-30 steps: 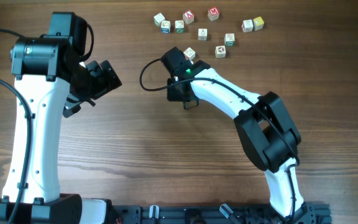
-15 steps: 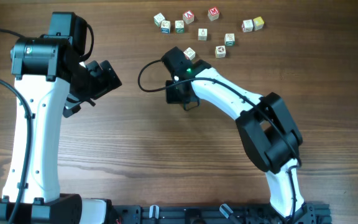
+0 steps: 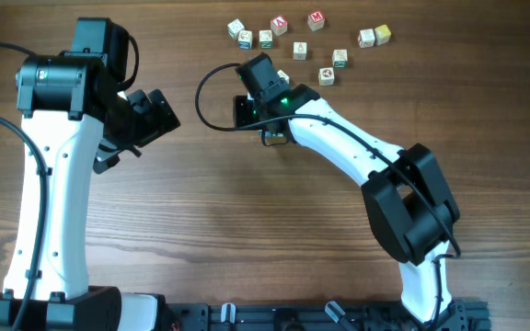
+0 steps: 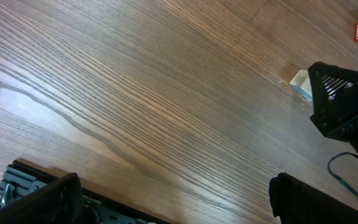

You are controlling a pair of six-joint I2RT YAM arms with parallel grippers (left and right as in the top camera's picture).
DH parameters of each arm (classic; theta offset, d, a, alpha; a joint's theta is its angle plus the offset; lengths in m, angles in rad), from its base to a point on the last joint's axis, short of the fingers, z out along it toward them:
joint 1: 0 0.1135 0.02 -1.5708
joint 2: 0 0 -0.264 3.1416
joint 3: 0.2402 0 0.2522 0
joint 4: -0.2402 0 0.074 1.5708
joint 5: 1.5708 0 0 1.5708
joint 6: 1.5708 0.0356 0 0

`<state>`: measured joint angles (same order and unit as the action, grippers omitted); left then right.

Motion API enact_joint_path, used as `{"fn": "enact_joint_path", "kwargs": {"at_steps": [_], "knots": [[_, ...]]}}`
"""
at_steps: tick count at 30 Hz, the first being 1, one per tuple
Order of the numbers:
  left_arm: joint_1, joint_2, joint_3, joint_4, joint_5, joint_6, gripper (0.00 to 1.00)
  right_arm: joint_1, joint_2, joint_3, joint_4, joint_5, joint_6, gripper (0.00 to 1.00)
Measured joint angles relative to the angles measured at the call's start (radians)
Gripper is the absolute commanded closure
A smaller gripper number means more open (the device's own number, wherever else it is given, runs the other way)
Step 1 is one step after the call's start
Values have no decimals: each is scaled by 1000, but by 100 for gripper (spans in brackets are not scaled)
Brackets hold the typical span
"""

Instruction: Form a circle

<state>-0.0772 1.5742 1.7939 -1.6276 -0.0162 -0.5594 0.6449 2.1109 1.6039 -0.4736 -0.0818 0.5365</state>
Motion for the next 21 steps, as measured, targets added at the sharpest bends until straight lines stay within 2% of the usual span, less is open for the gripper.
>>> {"fn": "enact_joint_path", "kwargs": {"at_steps": [21], "knots": [[0, 0, 0, 0, 0, 0, 0, 0, 96, 0, 10, 20, -11, 95]]}}
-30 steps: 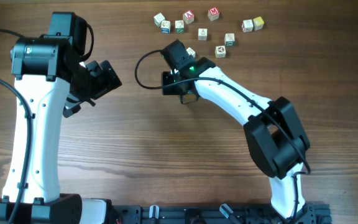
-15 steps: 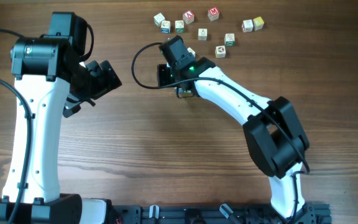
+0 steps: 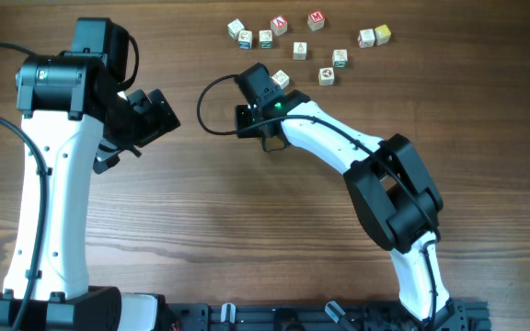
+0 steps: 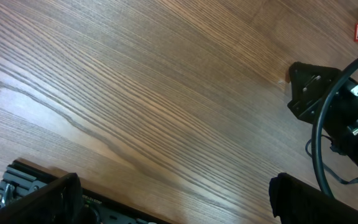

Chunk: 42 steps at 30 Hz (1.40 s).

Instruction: Form a circle

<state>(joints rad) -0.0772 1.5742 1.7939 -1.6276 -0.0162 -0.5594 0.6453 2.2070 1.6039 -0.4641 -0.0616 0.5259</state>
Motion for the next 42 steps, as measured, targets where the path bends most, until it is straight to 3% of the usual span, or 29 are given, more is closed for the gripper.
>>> {"fn": "enact_joint_path", "kwargs": {"at_steps": [42], "knots": [[0, 0, 0, 0, 0, 0, 0, 0, 0, 0, -47, 64, 23, 96]]}}
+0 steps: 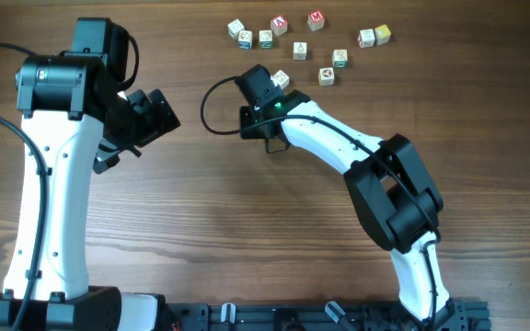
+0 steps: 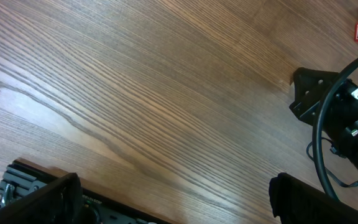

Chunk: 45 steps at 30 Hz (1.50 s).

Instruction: Form a circle

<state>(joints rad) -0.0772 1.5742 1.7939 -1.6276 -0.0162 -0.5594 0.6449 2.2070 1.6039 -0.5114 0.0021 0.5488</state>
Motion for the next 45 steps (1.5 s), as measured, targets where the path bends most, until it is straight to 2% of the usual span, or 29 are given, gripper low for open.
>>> {"fn": "enact_joint_path", "kwargs": {"at_steps": [15, 20, 27, 34, 39, 45], "knots": [[0, 0, 0, 0, 0, 0, 0, 0, -1, 25, 42, -35, -57, 95], [0, 0, 0, 0, 0, 0, 0, 0, -56, 30, 32, 13, -57, 95], [0, 0, 0, 0, 0, 0, 0, 0, -205, 51, -161, 212, 28, 95], [0, 0, 0, 0, 0, 0, 0, -1, -215, 52, -409, 295, 129, 95], [0, 0, 0, 0, 0, 0, 0, -18, -216, -43, -393, 279, 182, 96], [0, 0, 0, 0, 0, 0, 0, -114, -215, -146, -319, 133, 184, 95]]}}
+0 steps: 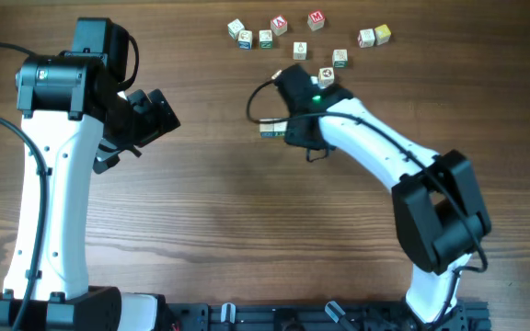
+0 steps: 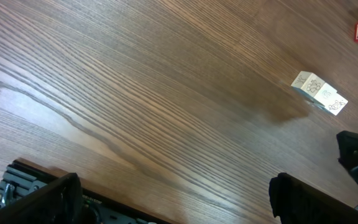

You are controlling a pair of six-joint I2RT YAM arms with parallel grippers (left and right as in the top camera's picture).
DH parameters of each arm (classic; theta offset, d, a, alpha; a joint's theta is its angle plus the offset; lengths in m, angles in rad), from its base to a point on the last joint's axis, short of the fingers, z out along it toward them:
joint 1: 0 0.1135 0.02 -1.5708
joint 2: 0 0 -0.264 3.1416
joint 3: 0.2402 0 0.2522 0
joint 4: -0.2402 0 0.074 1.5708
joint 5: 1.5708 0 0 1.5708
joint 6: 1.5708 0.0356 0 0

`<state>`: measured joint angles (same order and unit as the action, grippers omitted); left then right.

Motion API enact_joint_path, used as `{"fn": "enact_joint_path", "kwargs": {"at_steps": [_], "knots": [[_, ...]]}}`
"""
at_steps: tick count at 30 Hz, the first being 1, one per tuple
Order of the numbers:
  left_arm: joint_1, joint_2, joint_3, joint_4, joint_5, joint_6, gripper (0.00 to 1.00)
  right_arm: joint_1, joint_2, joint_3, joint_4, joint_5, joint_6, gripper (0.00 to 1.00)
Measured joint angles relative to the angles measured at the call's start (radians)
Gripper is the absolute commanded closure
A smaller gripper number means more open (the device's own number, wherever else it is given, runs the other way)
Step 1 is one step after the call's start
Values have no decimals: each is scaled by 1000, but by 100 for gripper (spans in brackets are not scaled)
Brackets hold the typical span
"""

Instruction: Form a circle

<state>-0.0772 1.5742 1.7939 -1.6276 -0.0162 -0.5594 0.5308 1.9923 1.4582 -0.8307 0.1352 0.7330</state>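
Observation:
Two pale letter blocks (image 1: 270,129) lie side by side left of centre, and the same pair of blocks (image 2: 319,93) shows free on the wood in the left wrist view. My right gripper (image 1: 290,129) sits just right of them; whether it touches them or how its jaws stand does not show. Several more blocks (image 1: 300,50) are scattered along the far edge, among them a red M block (image 1: 316,18). My left gripper (image 1: 155,110) hangs over bare wood at the left, open and holding nothing (image 2: 173,199).
The wooden table (image 1: 201,230) carries only the blocks. The right arm (image 1: 375,147) stretches diagonally from the front right to the middle. A black rail (image 1: 293,317) runs along the near edge.
My right gripper has moved to the right, off the spot it covered. The two pale blocks now lie uncovered there. The left arm has not moved.
My right gripper stood over the spot left of centre at every earlier moment, turning slightly, with one block corner showing beside it at first. Now it is to the right of that spot and a pair of blocks lies there.

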Motion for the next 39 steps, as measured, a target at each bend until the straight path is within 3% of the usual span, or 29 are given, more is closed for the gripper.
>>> {"fn": "enact_joint_path", "kwargs": {"at_steps": [11, 39], "knots": [[0, 0, 0, 0, 0, 0, 0, -43, 0, -39, 64, -203, -122, 95], [0, 0, 0, 39, -5, 0, 0, -46, 50, -50, 108, -283, -162, 95]]}}
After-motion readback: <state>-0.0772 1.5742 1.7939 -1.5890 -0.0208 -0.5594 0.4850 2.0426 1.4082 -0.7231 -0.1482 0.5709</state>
